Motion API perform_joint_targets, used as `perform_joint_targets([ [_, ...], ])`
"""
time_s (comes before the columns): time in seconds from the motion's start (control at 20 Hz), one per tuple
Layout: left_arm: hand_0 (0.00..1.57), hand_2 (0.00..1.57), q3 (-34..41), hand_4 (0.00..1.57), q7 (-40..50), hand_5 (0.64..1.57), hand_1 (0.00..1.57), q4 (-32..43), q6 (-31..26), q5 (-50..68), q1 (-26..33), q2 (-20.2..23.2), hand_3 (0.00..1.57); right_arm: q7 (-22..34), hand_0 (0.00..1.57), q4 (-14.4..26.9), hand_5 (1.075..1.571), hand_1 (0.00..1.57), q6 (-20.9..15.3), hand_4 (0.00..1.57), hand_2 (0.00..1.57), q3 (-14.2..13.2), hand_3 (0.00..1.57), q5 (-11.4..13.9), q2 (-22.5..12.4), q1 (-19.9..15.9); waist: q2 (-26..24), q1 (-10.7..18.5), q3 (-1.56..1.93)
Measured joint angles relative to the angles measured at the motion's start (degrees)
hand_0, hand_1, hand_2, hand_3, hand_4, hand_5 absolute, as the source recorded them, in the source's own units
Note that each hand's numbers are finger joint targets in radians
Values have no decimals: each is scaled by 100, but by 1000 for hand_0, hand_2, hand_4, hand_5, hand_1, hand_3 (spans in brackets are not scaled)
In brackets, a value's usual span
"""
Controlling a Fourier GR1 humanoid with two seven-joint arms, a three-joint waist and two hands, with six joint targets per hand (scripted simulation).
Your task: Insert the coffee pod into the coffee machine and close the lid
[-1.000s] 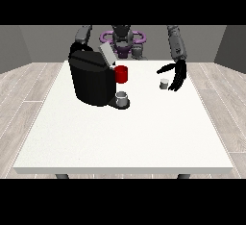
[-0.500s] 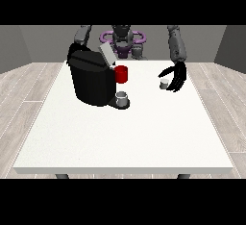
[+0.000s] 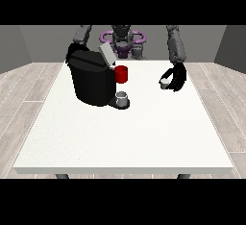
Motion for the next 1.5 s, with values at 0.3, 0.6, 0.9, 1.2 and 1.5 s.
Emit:
perform_joint_targets([
  [0.3,1174,1286,-88,412,-2,1571,1174,283,122,-321,-189,126,1183,62,0,-102,1571,0,-52,445,0,48,0,30,-8,-58,93,-90,3],
  [0.6,1477,1470,-101,632,-319,1571,1477,266,-19,-396,-406,162,1410,-22,0,83,1571,0,-58,493,0,-40,0,-59,9,-40,46,-7,0],
  [0.9,1289,1362,-220,557,-312,1571,1289,-41,-556,-408,-818,86,1337,-148,0,542,1571,0,-72,407,0,-127,0,-47,-2,-145,-237,149,1],
  [1.2,1235,1323,-201,571,-148,1571,1235,-224,-1078,-386,-1229,186,1291,-284,0,739,1571,0,70,475,0,-103,0,-97,3,-70,-449,46,2],
  [1.5,1255,1332,-218,556,233,1571,1255,-379,-1126,-472,-1579,-45,1288,-324,0,819,1571,0,144,504,0,-129,0,-174,0,-215,-470,-86,2],
])
